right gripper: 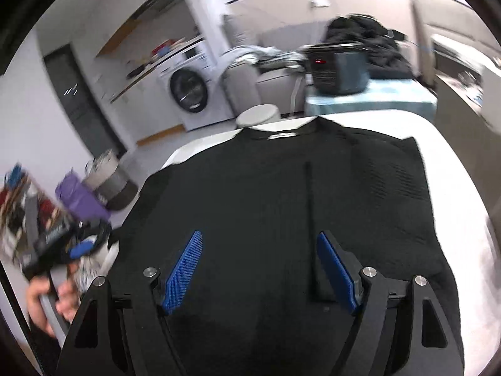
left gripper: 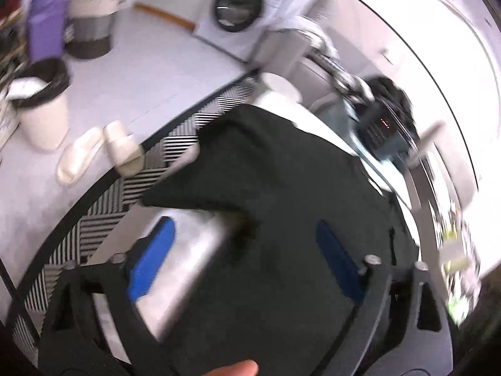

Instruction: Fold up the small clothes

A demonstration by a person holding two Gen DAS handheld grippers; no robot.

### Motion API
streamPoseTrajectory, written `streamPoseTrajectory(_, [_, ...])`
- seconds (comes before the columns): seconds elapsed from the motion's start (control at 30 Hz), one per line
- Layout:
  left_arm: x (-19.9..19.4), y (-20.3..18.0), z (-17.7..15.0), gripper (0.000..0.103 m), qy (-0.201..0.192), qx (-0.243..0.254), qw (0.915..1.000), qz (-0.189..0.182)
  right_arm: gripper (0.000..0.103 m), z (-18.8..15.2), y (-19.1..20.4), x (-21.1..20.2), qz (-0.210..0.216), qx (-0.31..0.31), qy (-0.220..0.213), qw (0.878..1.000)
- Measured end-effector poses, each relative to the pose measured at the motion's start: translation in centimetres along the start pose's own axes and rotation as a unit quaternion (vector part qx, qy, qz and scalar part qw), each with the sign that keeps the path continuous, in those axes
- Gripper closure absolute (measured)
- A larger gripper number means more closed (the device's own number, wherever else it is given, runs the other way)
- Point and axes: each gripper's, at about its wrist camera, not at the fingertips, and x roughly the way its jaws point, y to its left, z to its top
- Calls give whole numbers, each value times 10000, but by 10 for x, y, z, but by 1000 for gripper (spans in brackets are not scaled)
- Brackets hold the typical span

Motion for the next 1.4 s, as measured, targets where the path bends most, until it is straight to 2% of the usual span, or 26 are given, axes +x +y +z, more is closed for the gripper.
streamPoseTrajectory(0.07, [-1, 32, 7, 18, -81, -424, 9989, 157, 26, 0, 6, 4, 141, 35, 47, 9999])
streamPoseTrajectory(0.17, [13, 59, 14, 22, 50, -760, 9971, 22, 26, 0, 12, 11, 216, 19, 113, 9997])
streamPoseTrajectory(0.27, [21, 71, 10, 22, 141, -816, 9965, -69, 26, 2, 19, 17, 320, 46, 198, 9993])
streamPoseTrajectory(0.33, [40, 77, 12, 23, 350, -902, 9953, -58, 26, 2, 25, 21, 383, -30, 196, 9991])
streamPoseTrajectory(0.43, [70, 80, 14, 27, 664, -1118, 9912, -254, 26, 2, 33, 28, 377, -226, 245, 9987])
streamPoseTrajectory(0.57, [97, 89, 13, 42, 885, -1420, 9849, -449, 26, -1, 44, 35, 290, -435, 304, 9982])
streamPoseTrajectory(0.63, [101, 91, 12, 56, 891, -1488, 9838, -448, 26, -1, 47, 37, 244, -510, 304, 9979])
streamPoseTrajectory(0.7, [102, 93, 13, 78, 739, -1539, 9834, -617, 26, -1, 46, 38, 238, -533, 317, 9978])
streamPoseTrajectory(0.73, [98, 91, 16, 83, 611, -1488, 9853, -577, 26, -2, 45, 39, 260, -514, 318, 9978])
streamPoseTrajectory(0.77, [96, 89, 18, 91, 525, -1416, 9870, -548, 26, -2, 44, 39, 266, -490, 317, 9979])
streamPoseTrajectory(0.8, [91, 84, 20, 94, 415, -1306, 9891, -539, 26, -2, 43, 39, 259, -482, 312, 9980])
streamPoseTrajectory(0.97, [61, 43, 31, 96, -149, -687, 9962, -522, 26, -3, 38, 40, 235, -435, 320, 9983])
streamPoseTrajectory(1.1, [35, -20, 38, 96, -495, 198, 9961, -704, 26, -4, 35, 42, 213, -419, 339, 9983])
streamPoseTrajectory(1.23, [24, -101, 27, 96, -516, 1213, 9855, -1071, 26, -5, 31, 43, 190, -386, 337, 9985])
streamPoseTrajectory(1.27, [26, -129, 16, 96, -430, 1619, 9787, -1186, 26, -4, 29, 43, 164, -349, 333, 9987])
streamPoseTrajectory(1.33, [32, -166, -4, 95, -229, 2112, 9678, -1353, 26, -5, 24, 44, 128, -274, 344, 9990])
streamPoseTrajectory(1.37, [40, -186, -19, 95, -3, 2384, 9603, -1450, 26, -5, 21, 44, 97, -249, 348, 9990])
streamPoseTrajectory(1.4, [47, -197, -32, 92, 164, 2544, 9563, -1434, 26, -5, 19, 45, 69, -221, 357, 9991])
